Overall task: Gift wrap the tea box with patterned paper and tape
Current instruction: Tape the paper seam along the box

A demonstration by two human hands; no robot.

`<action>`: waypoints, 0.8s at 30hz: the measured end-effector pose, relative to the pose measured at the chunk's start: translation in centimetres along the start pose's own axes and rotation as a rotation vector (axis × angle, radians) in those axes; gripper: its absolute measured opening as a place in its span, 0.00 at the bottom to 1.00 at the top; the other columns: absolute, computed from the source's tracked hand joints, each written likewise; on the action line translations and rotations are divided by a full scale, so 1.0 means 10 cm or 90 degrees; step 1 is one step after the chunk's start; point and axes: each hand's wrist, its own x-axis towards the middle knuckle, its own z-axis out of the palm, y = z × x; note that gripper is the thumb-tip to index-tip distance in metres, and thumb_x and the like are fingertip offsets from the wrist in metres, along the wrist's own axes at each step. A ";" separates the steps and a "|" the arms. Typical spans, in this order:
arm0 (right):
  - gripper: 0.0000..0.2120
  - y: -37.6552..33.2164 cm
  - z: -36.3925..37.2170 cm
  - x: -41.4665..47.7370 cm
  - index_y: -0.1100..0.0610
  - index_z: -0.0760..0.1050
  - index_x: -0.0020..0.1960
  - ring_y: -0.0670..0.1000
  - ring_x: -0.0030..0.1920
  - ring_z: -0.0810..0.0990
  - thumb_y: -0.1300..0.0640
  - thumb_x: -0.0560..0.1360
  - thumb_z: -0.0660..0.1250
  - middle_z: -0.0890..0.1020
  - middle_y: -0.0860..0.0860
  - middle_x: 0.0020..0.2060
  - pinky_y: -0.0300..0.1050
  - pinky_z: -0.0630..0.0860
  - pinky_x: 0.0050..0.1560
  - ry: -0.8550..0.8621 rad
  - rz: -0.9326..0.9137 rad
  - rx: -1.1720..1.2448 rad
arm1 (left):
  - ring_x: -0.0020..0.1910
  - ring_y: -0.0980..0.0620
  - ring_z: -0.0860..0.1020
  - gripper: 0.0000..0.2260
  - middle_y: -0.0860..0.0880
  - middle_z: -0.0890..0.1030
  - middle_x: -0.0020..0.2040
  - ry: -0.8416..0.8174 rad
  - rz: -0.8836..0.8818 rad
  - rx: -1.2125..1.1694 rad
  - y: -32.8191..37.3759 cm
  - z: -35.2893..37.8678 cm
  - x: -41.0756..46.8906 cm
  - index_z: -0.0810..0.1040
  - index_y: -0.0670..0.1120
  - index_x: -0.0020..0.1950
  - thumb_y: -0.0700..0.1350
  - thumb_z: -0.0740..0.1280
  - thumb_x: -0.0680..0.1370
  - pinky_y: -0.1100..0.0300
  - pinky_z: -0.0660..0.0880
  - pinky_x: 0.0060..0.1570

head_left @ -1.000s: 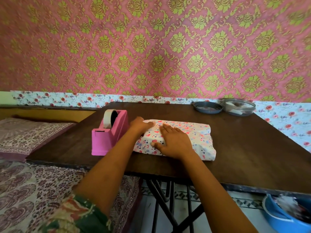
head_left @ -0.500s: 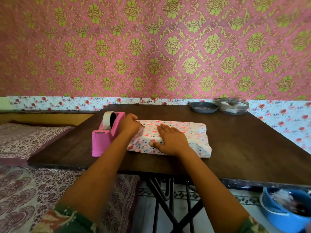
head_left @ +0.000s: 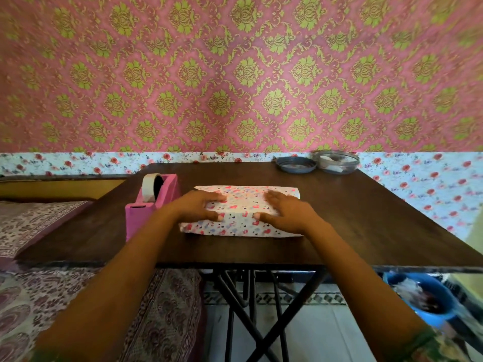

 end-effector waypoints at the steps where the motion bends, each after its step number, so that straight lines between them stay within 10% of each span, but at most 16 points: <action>1: 0.36 0.03 0.03 -0.04 0.52 0.48 0.77 0.52 0.75 0.55 0.34 0.76 0.51 0.52 0.49 0.76 0.49 0.56 0.72 0.015 0.008 -0.017 | 0.73 0.51 0.61 0.26 0.51 0.63 0.74 0.013 0.006 0.005 0.01 0.00 0.00 0.66 0.51 0.72 0.50 0.68 0.75 0.59 0.55 0.70; 13: 0.39 -0.05 0.20 0.04 0.54 0.47 0.77 0.52 0.75 0.54 0.33 0.75 0.52 0.50 0.50 0.77 0.49 0.58 0.71 0.067 0.027 0.050 | 0.72 0.47 0.63 0.26 0.49 0.64 0.74 0.049 -0.051 0.078 0.00 -0.02 -0.05 0.66 0.49 0.72 0.51 0.67 0.76 0.55 0.59 0.69; 20: 0.39 -0.05 0.21 0.03 0.55 0.48 0.77 0.52 0.75 0.53 0.34 0.75 0.53 0.50 0.51 0.76 0.50 0.57 0.72 0.072 0.023 0.076 | 0.49 0.48 0.78 0.09 0.44 0.82 0.53 0.374 -0.172 -0.071 -0.14 -0.29 -0.46 0.81 0.42 0.54 0.43 0.66 0.76 0.56 0.73 0.52; 24: 0.38 -0.04 0.24 0.04 0.54 0.48 0.77 0.52 0.75 0.54 0.35 0.75 0.54 0.50 0.50 0.76 0.51 0.58 0.71 0.082 0.026 0.095 | 0.53 0.43 0.76 0.12 0.40 0.79 0.57 0.417 -0.359 -0.200 -0.32 -0.50 -0.66 0.79 0.41 0.57 0.45 0.66 0.76 0.53 0.73 0.51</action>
